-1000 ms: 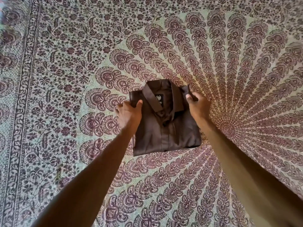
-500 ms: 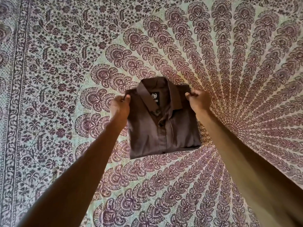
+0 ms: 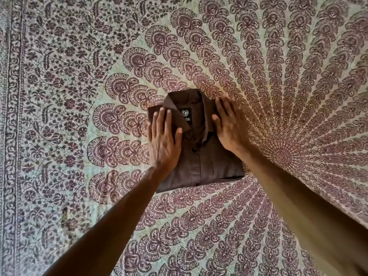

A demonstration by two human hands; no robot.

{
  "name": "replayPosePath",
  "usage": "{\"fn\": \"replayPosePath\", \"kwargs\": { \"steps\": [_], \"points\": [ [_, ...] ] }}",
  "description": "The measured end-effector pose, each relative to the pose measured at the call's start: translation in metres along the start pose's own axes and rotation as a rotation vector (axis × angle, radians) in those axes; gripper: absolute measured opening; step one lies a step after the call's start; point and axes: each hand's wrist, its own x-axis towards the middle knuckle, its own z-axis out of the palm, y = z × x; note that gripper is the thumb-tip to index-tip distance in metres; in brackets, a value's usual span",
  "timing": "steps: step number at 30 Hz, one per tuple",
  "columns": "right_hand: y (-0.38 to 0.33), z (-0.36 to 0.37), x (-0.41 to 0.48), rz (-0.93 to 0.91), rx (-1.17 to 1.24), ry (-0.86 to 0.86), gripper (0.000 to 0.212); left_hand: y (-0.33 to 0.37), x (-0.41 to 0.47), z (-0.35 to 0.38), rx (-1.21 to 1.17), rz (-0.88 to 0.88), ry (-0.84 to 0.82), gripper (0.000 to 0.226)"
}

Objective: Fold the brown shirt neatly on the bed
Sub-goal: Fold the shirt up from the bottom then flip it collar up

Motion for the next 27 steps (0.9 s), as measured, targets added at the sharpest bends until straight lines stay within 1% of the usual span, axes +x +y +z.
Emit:
{"fn": "replayPosePath", "kwargs": {
  "steps": [2,5,7,9,11,12,13,15,16,18,20,22,23,25,27],
  "points": [
    [0.009,0.005,-0.004,-0.005,-0.064,-0.084,0.060,-0.009,-0.008,0.012,0.055,0.020,-0.067,0.061],
    [0.014,0.004,-0.001,-0.017,-0.136,-0.129,0.063,-0.018,-0.004,0.017,0.152,0.037,-0.101,0.064],
    [0.013,0.000,0.001,0.004,-0.151,-0.146,0.063,-0.016,-0.001,0.013,0.166,0.026,-0.125,0.063],
    [0.006,-0.006,-0.007,0.075,-0.136,-0.078,0.062,-0.009,-0.005,0.006,0.141,-0.007,-0.118,0.061],
    [-0.006,-0.014,-0.028,0.203,-0.053,0.046,0.061,0.003,-0.018,-0.002,0.053,-0.077,-0.058,0.061],
    [-0.013,-0.017,-0.041,0.292,0.011,0.086,0.059,0.011,-0.026,-0.007,-0.011,-0.157,-0.019,0.063],
    [-0.020,-0.022,-0.056,0.387,0.079,0.096,0.058,0.018,-0.035,-0.012,-0.088,-0.288,0.008,0.065],
    [-0.030,-0.023,-0.080,0.557,0.203,0.027,0.060,0.030,-0.047,-0.019,-0.246,-0.635,-0.021,0.071],
    [-0.032,-0.023,-0.086,0.598,0.248,-0.017,0.061,0.034,-0.049,-0.024,-0.275,-0.771,-0.065,0.074],
    [-0.031,-0.023,-0.083,0.622,0.351,-0.061,0.063,0.035,-0.043,-0.032,-0.306,-0.901,-0.143,0.077],
    [-0.023,-0.028,-0.066,0.722,0.522,-0.111,0.058,0.033,-0.031,-0.040,-0.445,-0.989,-0.172,0.071],
    [-0.014,-0.036,-0.049,0.815,0.779,-0.161,0.046,0.027,-0.021,-0.046,-0.585,-1.018,-0.187,0.060],
    [-0.009,-0.039,-0.042,0.826,0.888,-0.199,0.039,0.025,-0.016,-0.048,-0.597,-0.995,-0.206,0.057],
    [-0.013,-0.044,-0.040,0.771,1.000,-0.261,0.025,0.022,-0.013,-0.051,-0.502,-0.897,-0.269,0.061],
    [-0.021,-0.042,-0.049,0.706,1.022,-0.230,0.017,0.021,-0.018,-0.052,-0.471,-0.800,-0.285,0.063]
  ]
}}
